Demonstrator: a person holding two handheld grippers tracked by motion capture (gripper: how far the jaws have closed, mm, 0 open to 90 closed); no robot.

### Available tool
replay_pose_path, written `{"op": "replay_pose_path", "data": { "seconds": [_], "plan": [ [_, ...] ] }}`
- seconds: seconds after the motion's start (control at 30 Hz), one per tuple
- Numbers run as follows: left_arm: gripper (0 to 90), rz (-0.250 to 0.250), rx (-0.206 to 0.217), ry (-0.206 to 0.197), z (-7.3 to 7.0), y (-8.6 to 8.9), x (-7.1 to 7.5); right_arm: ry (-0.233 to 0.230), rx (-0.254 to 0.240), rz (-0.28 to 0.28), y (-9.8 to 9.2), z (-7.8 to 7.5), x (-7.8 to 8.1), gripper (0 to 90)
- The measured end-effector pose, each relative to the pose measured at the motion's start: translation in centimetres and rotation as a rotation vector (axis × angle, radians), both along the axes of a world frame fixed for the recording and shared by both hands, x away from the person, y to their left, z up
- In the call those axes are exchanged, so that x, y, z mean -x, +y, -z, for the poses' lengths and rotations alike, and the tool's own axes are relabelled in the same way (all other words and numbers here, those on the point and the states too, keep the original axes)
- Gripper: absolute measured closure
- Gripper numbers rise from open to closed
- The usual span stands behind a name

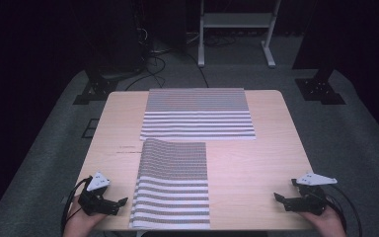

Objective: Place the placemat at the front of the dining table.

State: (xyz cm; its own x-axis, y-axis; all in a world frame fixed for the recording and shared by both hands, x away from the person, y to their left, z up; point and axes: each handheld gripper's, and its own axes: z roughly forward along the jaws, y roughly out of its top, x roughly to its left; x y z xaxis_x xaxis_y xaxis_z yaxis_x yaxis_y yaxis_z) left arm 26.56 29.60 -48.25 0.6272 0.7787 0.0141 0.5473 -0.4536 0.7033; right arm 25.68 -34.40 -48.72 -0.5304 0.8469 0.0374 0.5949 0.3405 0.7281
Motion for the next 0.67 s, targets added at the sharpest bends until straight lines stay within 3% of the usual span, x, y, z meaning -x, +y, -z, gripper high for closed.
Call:
{"op": "replay_pose_path", "data": {
  "seconds": [0.1,0.3,0.67],
  "plan": [
    [0.0,0.004,0.013,-0.015,0.16,0.08,0.03,-0.004,-0.001,0.001,-0.06,0.04,-0.02,9.3],
    [0.0,0.008,0.011,-0.013,0.15,0.06,0.02,-0.014,0.024,-0.012,0.1,0.1,0.0,9.3],
    [0.0,0.013,0.01,-0.012,0.14,0.05,0.04,-0.014,0.023,-0.008,0.13,0.11,0.04,9.4]
  ]
}}
